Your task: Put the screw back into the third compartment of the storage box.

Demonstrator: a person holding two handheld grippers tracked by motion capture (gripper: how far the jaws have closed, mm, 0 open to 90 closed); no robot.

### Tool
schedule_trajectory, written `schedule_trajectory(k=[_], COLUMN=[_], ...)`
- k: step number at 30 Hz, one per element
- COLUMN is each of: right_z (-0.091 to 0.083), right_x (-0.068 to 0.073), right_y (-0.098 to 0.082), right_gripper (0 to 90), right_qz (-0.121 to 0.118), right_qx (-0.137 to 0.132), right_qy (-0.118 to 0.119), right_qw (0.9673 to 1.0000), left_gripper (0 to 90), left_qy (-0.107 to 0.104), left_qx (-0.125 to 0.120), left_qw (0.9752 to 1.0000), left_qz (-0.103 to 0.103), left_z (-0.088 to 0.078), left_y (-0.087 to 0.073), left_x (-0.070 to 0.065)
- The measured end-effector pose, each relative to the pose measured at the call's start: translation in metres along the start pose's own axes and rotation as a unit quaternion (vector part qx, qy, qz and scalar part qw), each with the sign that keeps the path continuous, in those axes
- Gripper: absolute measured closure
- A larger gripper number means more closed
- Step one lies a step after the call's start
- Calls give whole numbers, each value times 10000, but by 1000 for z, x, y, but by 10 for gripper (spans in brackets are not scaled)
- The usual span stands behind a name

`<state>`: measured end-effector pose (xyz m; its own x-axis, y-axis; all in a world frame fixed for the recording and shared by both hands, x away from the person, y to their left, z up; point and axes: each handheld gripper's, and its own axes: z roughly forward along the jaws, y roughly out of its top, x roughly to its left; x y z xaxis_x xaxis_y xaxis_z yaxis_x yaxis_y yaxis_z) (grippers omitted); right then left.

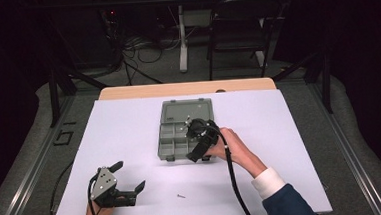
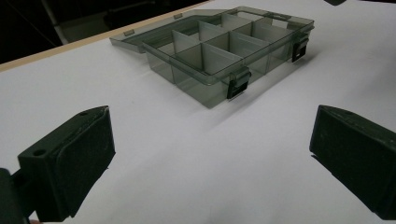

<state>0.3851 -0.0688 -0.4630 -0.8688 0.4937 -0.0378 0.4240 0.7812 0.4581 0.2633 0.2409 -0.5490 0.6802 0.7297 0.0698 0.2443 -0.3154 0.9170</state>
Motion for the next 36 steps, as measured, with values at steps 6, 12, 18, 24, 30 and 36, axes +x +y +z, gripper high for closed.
schedule_trajectory(k=[6, 12, 18, 24, 30, 36], right_z=[2, 5, 12, 15, 20, 24], right_x=[12, 26, 37, 48, 58, 67], right_y=[-8, -14, -17, -18, -19, -19], right_gripper=[38, 0, 0, 0, 0, 0], right_qz=[-135, -252, -326, -378, -458, -569], right_qx=[16, 92, 70, 63, 107, 171], right_qy=[70, 176, 251, 361, 406, 532], right_qw=[9999, 9995, 9991, 9986, 9981, 9968], left_gripper=[0, 0, 0, 0, 0, 0], left_qy=[2, -3, 10, 17, -9, 2], left_qx=[5, 0, 8, 7, 11, 10], left_qw=[10000, 10000, 10000, 10000, 10000, 10000], left_qz=[6, 4, -5, 1, 17, 11], left_z=[1, 1, 1, 0, 0, 1], left_y=[0, 0, 0, 0, 0, 0], left_x=[0, 0, 0, 0, 0, 0])
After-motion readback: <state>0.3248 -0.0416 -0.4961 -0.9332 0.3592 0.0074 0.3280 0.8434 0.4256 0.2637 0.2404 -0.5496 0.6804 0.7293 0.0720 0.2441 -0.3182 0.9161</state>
